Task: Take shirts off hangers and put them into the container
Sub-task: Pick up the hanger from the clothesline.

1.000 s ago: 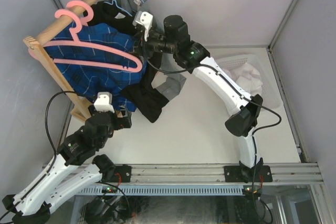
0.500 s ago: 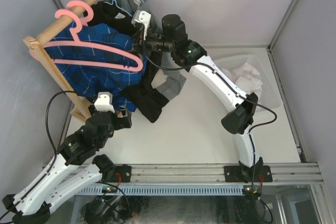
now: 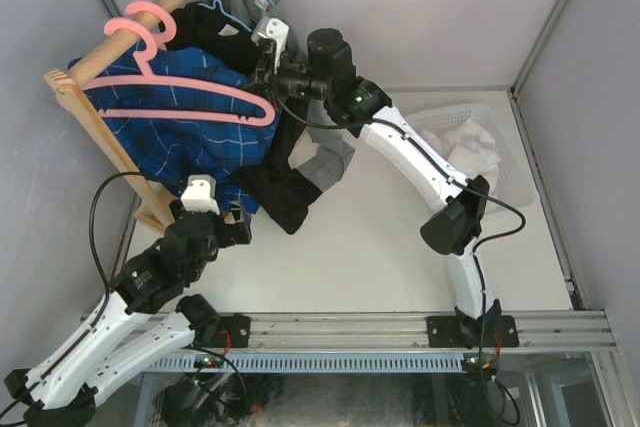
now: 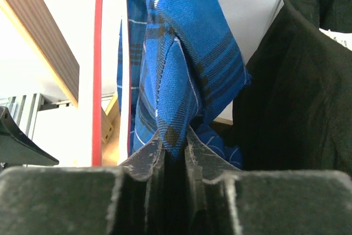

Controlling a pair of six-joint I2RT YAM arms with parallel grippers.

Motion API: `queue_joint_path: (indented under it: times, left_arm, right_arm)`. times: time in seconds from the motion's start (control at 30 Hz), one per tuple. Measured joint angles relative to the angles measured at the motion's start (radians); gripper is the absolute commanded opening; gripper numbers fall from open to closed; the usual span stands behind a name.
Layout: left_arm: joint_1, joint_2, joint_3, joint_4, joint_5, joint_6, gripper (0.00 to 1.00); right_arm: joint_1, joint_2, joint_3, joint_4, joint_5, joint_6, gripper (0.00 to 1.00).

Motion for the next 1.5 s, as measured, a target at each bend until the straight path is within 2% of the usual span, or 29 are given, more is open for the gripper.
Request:
queue_joint_path:
  times: [0.07, 0.27, 0.53, 0.7, 0.93, 1.2, 1.33, 1.5]
  left_arm:
    - [0.000, 0.000, 0.000, 0.000, 0.000, 0.000, 1.00]
    - [0.000, 0.005, 0.000, -0.003, 0.000, 0.000, 1.00]
    - [0.000, 0.008, 0.000, -0.003, 0.000, 0.000, 1.00]
    - [0.000, 0.008, 0.000, -0.003, 0.000, 0.000, 1.00]
    - [0.000, 0.012, 0.000, -0.003, 0.000, 0.000, 1.00]
    - [0.000, 0.012, 0.000, -0.003, 0.000, 0.000, 1.00]
    - [0.000, 0.012, 0.000, -0.003, 0.000, 0.000, 1.00]
    - [0.000, 0.011, 0.000, -0.003, 0.002, 0.000, 1.00]
  right_arm:
    - [0.000, -0.003, -0.010, 0.018, -0.002, 0.019, 0.00]
    - [0.003, -0.047, -0.091, 0.076, 0.029, 0.083, 0.00]
    - [0.015, -0.210, -0.353, 0.249, 0.105, 0.199, 0.00]
    - [0.024, -0.268, -0.398, 0.320, 0.153, 0.233, 0.00]
    - [0.029, -0.375, -0.534, 0.322, 0.248, 0.245, 0.00]
    - [0.002, -0.665, -0.935, 0.314, 0.302, 0.272, 0.00]
    - [-0.015, -0.779, -1.078, 0.292, 0.301, 0.304, 0.00]
    - [-0.019, -0.888, -1.182, 0.215, 0.313, 0.330, 0.00]
